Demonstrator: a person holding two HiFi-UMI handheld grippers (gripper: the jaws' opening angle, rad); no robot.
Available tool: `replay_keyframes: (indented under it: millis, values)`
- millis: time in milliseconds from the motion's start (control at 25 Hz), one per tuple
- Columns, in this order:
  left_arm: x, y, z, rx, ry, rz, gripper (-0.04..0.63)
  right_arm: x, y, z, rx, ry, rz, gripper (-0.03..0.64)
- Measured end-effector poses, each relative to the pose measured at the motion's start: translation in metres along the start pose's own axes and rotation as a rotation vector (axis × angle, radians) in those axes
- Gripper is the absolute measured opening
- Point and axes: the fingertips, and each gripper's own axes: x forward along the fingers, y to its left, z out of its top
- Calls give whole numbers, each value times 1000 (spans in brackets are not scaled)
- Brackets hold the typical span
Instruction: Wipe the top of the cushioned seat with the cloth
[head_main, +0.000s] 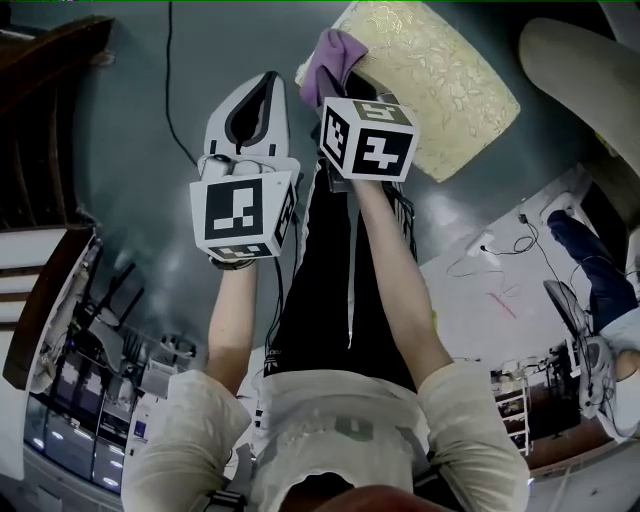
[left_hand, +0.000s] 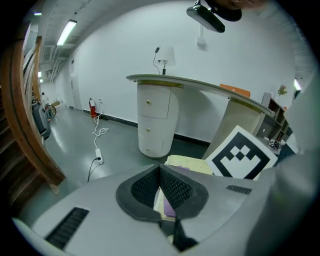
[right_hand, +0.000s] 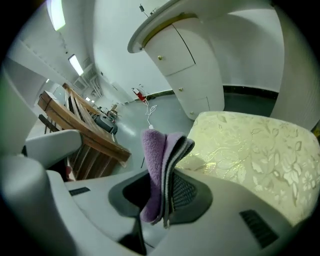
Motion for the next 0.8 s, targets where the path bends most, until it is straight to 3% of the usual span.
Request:
replay_keyframes:
  millis: [200, 400, 800]
  values:
    - [-7, 12, -10, -37, 8, 25, -8, 30, 6, -21, -7, 69, -11, 91]
    - [-10, 19, -11, -6, 9, 37, -8, 39, 12, -30, -43, 103, -42, 91]
    - [-6, 3, -9, 44, 24, -32, -8, 8, -5, -37, -81, 88, -89, 91]
